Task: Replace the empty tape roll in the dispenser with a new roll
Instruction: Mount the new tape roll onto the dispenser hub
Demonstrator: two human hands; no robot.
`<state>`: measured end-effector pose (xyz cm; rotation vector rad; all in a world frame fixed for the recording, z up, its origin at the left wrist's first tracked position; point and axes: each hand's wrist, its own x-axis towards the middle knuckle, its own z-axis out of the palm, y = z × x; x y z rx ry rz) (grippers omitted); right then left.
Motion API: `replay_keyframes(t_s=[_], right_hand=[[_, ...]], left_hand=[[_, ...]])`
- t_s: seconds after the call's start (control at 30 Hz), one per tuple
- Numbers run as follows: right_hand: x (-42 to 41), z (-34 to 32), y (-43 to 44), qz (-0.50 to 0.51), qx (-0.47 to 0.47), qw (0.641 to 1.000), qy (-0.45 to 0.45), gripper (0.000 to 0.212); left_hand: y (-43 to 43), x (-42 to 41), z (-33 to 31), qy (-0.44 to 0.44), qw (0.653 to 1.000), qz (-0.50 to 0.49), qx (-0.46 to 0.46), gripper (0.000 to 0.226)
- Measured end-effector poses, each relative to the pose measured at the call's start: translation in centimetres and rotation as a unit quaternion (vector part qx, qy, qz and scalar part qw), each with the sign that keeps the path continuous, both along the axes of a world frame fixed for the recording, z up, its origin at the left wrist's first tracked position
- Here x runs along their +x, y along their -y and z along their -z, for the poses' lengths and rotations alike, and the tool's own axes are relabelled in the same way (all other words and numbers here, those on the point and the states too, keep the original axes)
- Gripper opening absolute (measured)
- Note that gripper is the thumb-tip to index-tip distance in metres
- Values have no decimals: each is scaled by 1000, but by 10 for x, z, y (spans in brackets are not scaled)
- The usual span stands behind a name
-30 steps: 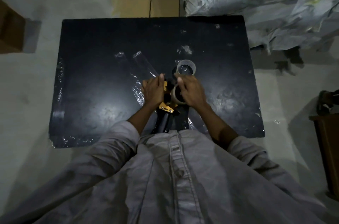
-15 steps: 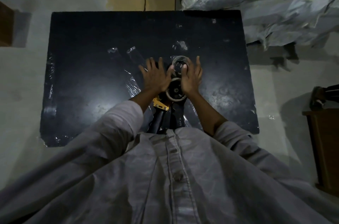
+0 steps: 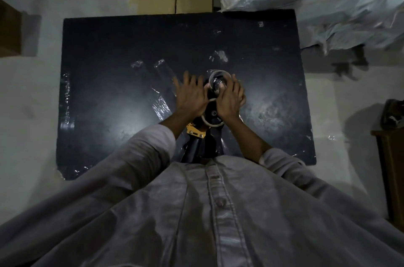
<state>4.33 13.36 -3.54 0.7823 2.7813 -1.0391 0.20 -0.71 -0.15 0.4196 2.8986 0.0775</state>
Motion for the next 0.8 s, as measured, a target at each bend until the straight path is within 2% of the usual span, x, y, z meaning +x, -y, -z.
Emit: replay_keyframes(t_s=[0.13,0.2,0.27,0.37,0.47,0.67,0.8], right_hand=[[-1,-2,-2,39,-23,999,13,54],[0,-5,-3,44,-46,998,17,58],[2,-10,-1,32,-52,998,11,60],[3,-8,0,29,-59,998,-2,59],[5,-4,-2,75,-107,991,4,60],[9,-7,-1,99,-166,981,-3,50],[10,0,2,109,-170,979,-17,54]], left_hand=[[-8,-3,-16,18,999,18,-37,84],[-17,-1,-10,31,996,-78,28,85],[-22,2,-2,71,970,-198,124,83],[-19,11,11,47,976,-181,114,79],[-17,11,14,35,978,-175,104,79],[-20,11,11,90,964,-219,120,79],[-23,11,10,96,953,-244,149,78]])
